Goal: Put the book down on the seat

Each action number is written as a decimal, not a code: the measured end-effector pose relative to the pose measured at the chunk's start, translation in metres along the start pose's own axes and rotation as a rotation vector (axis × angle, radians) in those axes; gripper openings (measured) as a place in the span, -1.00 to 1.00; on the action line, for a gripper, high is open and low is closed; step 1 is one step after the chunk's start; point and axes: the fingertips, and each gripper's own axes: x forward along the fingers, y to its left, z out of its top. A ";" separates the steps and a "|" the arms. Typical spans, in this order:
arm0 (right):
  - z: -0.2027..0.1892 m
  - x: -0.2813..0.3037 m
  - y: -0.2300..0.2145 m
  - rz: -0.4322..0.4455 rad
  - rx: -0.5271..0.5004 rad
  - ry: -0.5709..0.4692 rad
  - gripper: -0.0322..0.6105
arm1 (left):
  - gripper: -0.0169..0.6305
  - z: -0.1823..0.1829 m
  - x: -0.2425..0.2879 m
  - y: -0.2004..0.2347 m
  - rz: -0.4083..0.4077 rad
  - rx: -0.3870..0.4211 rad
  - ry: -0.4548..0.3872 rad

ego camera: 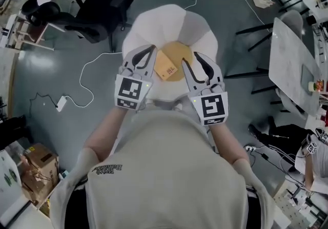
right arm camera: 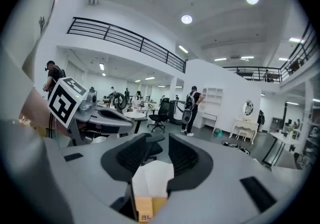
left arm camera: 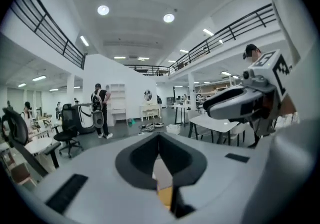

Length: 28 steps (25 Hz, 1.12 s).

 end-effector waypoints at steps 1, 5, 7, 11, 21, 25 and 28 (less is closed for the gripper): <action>0.006 -0.005 -0.004 -0.014 0.003 -0.019 -0.45 | -0.91 0.010 -0.004 -0.002 -0.002 0.020 -0.017; 0.029 -0.023 -0.019 -0.059 0.014 -0.091 -0.49 | -0.91 0.044 -0.018 -0.006 0.003 0.021 -0.090; 0.038 -0.033 -0.026 -0.085 0.013 -0.119 -0.55 | -0.91 0.060 -0.025 -0.007 0.021 -0.013 -0.123; 0.051 -0.049 -0.034 -0.115 -0.008 -0.161 -0.69 | -0.91 0.081 -0.033 -0.008 0.060 -0.010 -0.160; 0.061 -0.062 -0.036 -0.113 0.018 -0.245 -0.81 | -0.91 0.094 -0.048 -0.009 0.149 -0.039 -0.197; 0.060 -0.063 -0.035 -0.100 0.023 -0.228 -0.85 | -0.91 0.086 -0.049 -0.006 0.151 -0.056 -0.204; 0.057 -0.062 -0.029 -0.092 -0.013 -0.195 -0.87 | -0.91 0.081 -0.051 -0.006 0.157 -0.064 -0.197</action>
